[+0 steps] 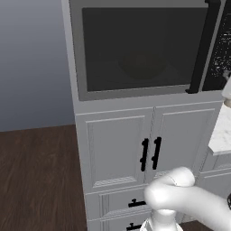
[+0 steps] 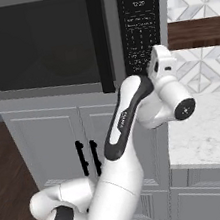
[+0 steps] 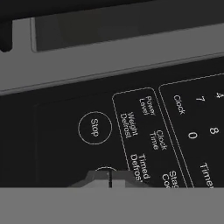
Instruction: Open the microwave, place the bowl with waffle inside the microwave, then close the microwave door and turn it on.
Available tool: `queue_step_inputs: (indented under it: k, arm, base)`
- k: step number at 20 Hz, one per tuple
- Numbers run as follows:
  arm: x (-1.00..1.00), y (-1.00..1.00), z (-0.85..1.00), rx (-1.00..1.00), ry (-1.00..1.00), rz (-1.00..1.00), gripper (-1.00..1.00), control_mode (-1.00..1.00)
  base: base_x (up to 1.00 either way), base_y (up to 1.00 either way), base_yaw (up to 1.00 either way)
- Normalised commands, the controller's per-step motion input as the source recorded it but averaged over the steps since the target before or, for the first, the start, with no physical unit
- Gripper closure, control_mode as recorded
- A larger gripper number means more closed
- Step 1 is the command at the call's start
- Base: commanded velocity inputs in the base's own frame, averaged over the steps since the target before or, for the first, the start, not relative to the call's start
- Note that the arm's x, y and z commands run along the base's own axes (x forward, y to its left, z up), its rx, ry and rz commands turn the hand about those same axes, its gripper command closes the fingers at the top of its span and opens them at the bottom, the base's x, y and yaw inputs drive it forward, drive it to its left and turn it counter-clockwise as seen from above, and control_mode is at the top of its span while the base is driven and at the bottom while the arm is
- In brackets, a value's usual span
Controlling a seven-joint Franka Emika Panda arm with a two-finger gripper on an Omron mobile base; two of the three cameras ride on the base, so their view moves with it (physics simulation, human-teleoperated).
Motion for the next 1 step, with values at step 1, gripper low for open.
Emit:
queue_step_inputs:
  k: [1]
  arm:
    - [0.00, -0.15, 0.00, 0.00, -0.04, 0.00, 1.00, -1.00]
  base:
    - [0.00, 0.00, 0.00]
